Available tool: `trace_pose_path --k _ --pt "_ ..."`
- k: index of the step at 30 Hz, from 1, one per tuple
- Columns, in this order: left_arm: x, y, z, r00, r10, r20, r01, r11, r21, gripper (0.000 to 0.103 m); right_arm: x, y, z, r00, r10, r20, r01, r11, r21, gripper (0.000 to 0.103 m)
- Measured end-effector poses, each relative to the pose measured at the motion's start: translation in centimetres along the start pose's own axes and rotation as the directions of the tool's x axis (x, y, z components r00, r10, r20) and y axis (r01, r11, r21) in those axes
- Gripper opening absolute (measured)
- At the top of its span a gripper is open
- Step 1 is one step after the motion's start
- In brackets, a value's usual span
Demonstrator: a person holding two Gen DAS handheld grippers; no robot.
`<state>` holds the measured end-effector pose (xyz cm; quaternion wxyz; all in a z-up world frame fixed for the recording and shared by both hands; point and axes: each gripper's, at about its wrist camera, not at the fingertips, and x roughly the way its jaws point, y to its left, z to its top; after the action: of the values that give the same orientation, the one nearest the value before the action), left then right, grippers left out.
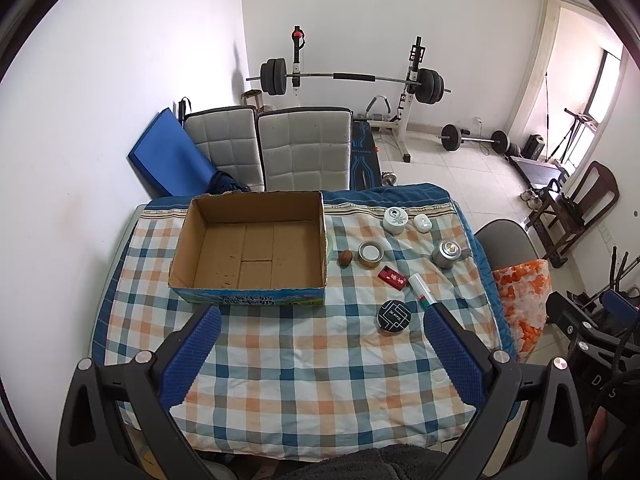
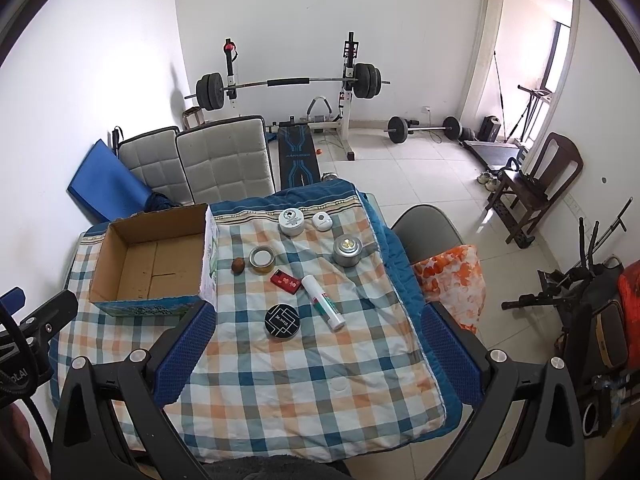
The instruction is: Organize rigid objects
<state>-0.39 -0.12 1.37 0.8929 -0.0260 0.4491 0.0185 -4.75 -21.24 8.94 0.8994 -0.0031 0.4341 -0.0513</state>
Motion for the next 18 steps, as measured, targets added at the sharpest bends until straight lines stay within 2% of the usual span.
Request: trace_pose_path --k 18 --pt "-0.05 -0.15 -0.14 1.000 -0.003 -0.002 0.003 1.000 0.000 0.103 0.33 0.09 0.05 1.000 -0.006 0.011 0.006 1.000 -0.010 0.103"
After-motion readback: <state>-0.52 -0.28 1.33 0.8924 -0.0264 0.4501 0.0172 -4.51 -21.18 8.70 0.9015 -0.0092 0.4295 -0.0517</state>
